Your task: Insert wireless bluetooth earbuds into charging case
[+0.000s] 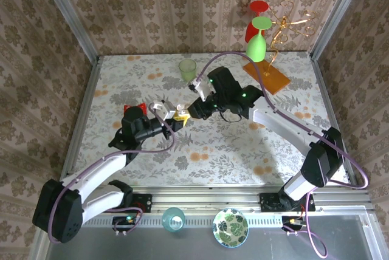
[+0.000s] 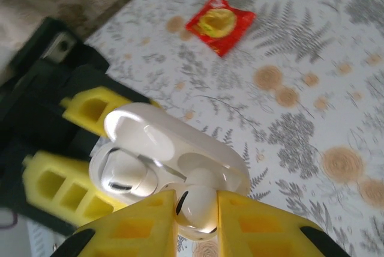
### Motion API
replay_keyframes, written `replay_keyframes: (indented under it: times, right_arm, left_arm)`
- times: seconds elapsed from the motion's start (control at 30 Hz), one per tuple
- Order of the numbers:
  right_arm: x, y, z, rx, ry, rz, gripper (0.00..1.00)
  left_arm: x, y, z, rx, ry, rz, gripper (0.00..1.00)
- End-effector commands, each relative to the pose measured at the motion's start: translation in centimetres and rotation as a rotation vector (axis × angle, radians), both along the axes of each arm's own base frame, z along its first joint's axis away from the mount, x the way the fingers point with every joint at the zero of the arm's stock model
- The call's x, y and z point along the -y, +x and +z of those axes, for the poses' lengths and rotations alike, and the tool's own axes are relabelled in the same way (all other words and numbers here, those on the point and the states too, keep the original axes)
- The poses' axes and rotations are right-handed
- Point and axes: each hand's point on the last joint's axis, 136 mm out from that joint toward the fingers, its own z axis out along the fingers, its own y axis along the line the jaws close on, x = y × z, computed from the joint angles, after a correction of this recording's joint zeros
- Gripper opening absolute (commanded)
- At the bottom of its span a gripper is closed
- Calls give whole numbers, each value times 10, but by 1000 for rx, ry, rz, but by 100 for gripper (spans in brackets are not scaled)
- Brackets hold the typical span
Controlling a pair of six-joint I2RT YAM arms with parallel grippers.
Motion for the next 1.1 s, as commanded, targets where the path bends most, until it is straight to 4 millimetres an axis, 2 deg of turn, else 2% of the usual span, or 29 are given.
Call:
replay_keyframes:
  times: [0.0,0.33,0.5,0.63,0.77,0.9,0.93,1.0,1.07]
  right_arm:
    - [-6,-25,22,116,73,234,20]
    - [-3,-53,28,155,77,418,20]
    - [-1,-53,29,193,58,438,25]
    - [-2,-42,38,232,60,379,36]
    - [0,-27,58,306,97,268,44]
    - [7,-24,77,347,144,184,50]
    - [11,-25,87,366,164,155,52]
    - [19,-21,94,381,183,75,56]
    - [30,-8,98,367,201,-59,59]
  left_arm:
    - [0,-26,42,35,-123,-123,0]
    - [8,-33,52,20,-147,-211,0]
    - [10,-33,52,19,-149,-229,0]
    - [10,-32,49,25,-144,-225,0]
    - [10,-30,44,22,-134,-214,0]
    - [10,-28,42,25,-130,-207,0]
    - [10,-28,42,30,-128,-206,0]
    - [10,-27,42,46,-125,-203,0]
    - [10,-28,43,71,-123,-206,0]
